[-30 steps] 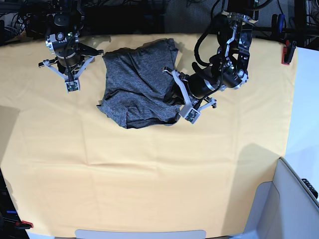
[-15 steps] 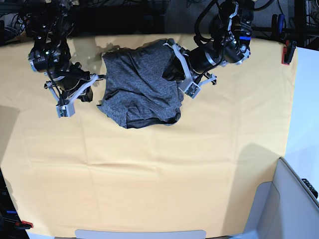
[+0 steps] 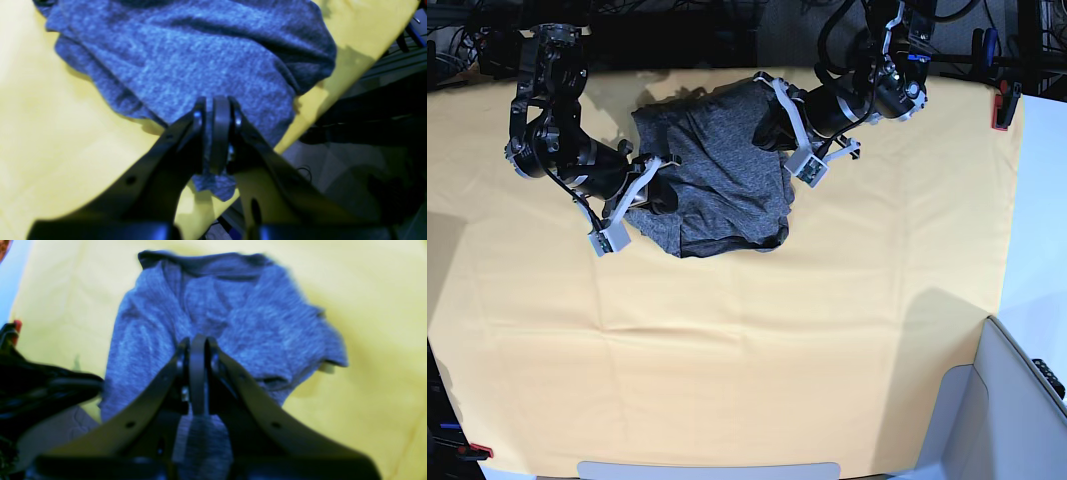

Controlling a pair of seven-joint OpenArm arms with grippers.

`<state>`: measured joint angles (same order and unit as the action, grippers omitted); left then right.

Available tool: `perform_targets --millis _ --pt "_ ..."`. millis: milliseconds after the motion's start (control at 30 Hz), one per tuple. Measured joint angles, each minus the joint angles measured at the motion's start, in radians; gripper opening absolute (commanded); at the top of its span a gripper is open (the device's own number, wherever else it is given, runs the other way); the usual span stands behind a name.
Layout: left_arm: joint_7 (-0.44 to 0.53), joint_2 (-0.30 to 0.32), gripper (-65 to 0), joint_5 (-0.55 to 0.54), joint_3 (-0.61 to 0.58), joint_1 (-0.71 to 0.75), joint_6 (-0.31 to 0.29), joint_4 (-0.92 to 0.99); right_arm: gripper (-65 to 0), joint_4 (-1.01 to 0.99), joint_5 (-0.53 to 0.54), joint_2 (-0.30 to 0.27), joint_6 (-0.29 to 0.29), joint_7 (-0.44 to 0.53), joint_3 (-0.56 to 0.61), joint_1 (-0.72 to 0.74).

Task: Fold the T-shirt properly
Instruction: 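Tuck and press the shirt's loose edges inward with both grippers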

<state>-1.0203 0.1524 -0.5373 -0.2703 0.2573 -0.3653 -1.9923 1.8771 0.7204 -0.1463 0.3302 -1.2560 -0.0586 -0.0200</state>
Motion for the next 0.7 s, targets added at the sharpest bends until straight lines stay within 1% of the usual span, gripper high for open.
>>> perform_targets --millis 100,200,267,400,467,567,633,700 --pt "0.0 -0.023 -63.0 0.0 -0.009 0.011 0.002 -0.008 -65.0 -0.047 -0.098 -0.012 -0.008 -0.008 -0.004 0.003" --pt "-0.002 -0.027 -63.0 0.0 -0.057 0.031 0.0 -0.013 -65.0 -0.088 -0.164 0.001 -0.001 0.0 0.0 0.021" --pt "-0.004 -0.035 -63.0 0.0 -0.096 0.033 0.0 -0.012 -65.0 -0.113 -0.215 0.006 0.0 0.032 0.033 0.027" --pt "0.016 -0.058 -63.0 -0.002 -0.144 0.019 -0.001 0.006 -65.0 -0.177 -0.262 0.009 0.0 0.092 0.093 0.036" --pt "0.022 -0.058 -63.0 -0.01 -0.147 0.014 -0.001 0.044 -65.0 -0.208 -0.278 0.008 0.0 0.13 0.122 0.052" --pt "0.008 -0.054 -63.0 0.004 -0.145 -0.008 0.006 0.109 -65.0 -0.242 -0.332 0.012 0.0 0.174 0.139 0.076" --pt "0.009 -0.05 -63.0 0.0 -0.14 -0.014 0.007 0.13 -65.0 -0.251 -0.362 0.014 0.005 0.179 0.14 0.087" --pt "0.024 -0.019 -63.0 -0.005 -0.141 -0.013 0.006 0.153 -65.0 -0.251 -0.412 0.014 0.007 0.177 0.14 0.103"
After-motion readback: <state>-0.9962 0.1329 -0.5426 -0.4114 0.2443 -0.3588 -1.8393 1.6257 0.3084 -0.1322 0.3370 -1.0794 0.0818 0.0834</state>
